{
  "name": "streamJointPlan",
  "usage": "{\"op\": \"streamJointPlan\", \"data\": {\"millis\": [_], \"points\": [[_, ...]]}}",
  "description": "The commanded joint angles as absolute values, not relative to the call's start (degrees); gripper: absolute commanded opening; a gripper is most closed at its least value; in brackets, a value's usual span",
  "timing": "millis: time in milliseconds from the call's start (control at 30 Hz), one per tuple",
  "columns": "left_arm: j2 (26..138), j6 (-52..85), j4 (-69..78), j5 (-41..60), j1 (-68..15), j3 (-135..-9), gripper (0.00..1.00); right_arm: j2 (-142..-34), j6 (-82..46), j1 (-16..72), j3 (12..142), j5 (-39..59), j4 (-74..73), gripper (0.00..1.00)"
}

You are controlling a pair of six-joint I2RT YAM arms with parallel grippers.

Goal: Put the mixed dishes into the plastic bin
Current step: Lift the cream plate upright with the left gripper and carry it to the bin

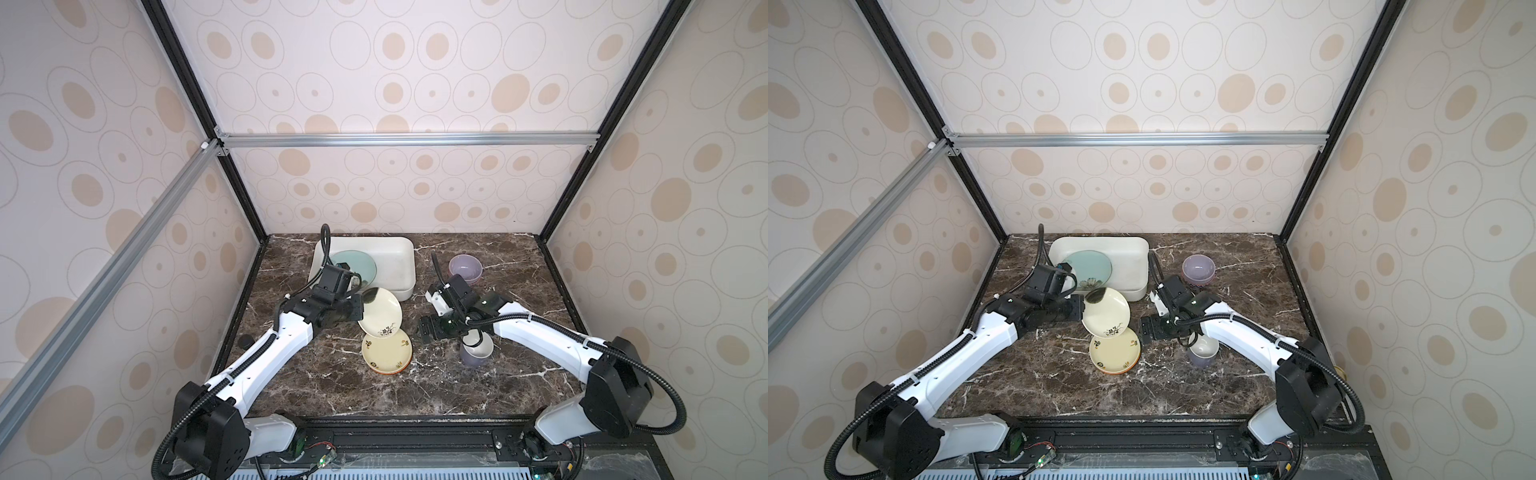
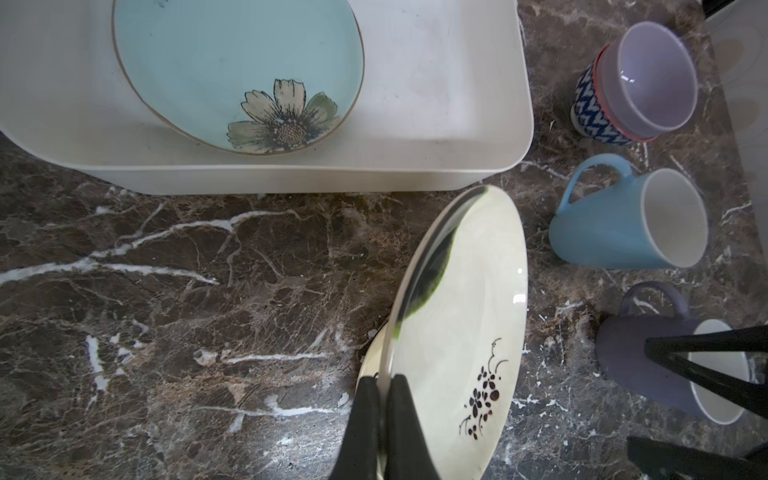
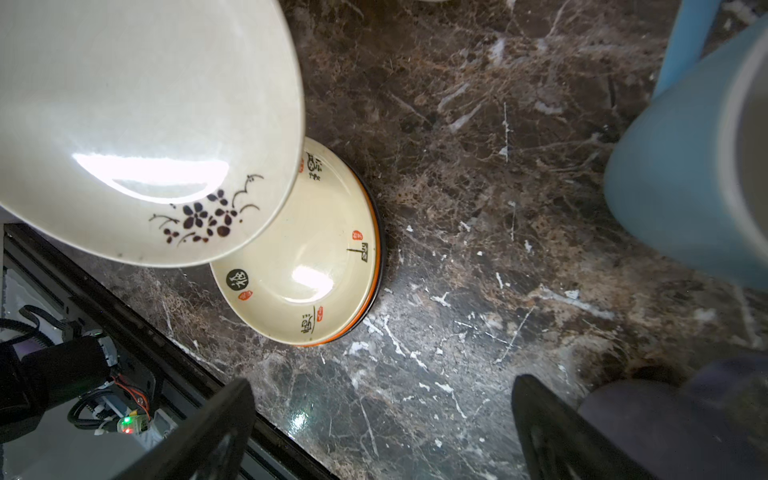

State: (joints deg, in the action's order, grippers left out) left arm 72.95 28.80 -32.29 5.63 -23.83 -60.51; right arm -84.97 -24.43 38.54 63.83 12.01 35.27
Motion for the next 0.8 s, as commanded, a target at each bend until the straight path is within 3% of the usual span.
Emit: {"op": "streamJointPlan", "data": {"millis": [0, 333, 767], "points": [[73.03, 26.95, -31.64, 7.66, -20.77, -66.20, 0.00, -82.99, -23.42, 38.08, 65.86, 12.13, 37.57, 1.00], [84.69, 24.26, -29.58, 12.06, -10.83, -80.68, 0.00, -83.58, -22.46, 37.79, 68.46, 12.39, 38.50, 1.00], [106.20, 27.68, -20.36, 17.30, -3.52, -87.51, 0.00, -87.67, -20.35, 34.44, 71.69, 14.02, 39.64, 1.00]]}}
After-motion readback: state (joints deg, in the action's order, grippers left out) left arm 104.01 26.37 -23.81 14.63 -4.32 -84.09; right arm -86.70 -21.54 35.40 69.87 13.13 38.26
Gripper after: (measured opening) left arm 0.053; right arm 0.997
